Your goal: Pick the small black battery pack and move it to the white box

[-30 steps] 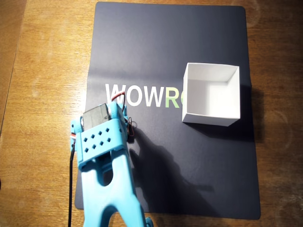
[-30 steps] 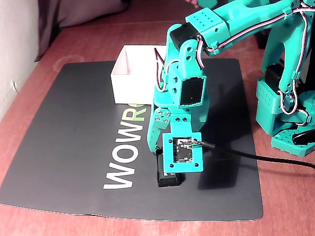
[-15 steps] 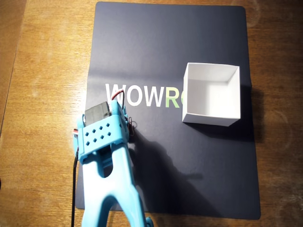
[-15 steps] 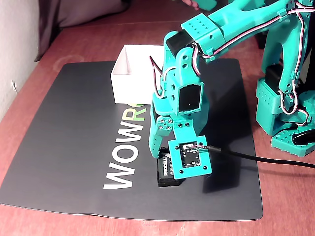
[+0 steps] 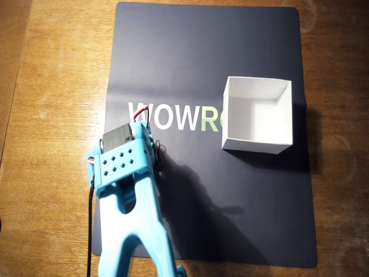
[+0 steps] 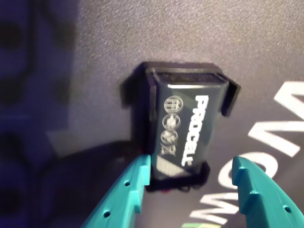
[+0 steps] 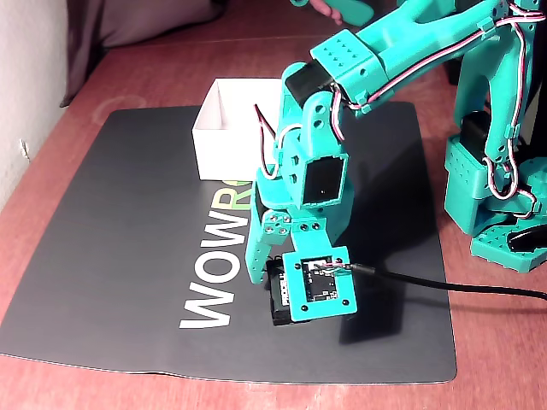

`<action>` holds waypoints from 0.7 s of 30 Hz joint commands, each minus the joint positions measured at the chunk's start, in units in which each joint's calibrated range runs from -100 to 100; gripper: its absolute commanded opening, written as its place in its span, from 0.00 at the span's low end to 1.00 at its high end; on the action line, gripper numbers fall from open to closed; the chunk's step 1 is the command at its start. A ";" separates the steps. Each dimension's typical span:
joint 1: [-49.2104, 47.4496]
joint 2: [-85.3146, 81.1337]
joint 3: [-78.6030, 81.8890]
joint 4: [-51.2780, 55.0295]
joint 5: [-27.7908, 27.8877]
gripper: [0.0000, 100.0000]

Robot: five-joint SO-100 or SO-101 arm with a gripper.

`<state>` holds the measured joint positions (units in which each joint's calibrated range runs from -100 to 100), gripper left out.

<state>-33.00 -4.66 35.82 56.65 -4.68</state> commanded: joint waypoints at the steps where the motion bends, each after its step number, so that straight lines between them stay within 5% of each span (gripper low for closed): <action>1: -2.71 1.29 -1.85 -0.30 -0.24 0.19; 21: -3.42 4.27 -1.40 -1.61 -5.73 0.19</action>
<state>-36.96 -1.86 35.82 55.60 -9.98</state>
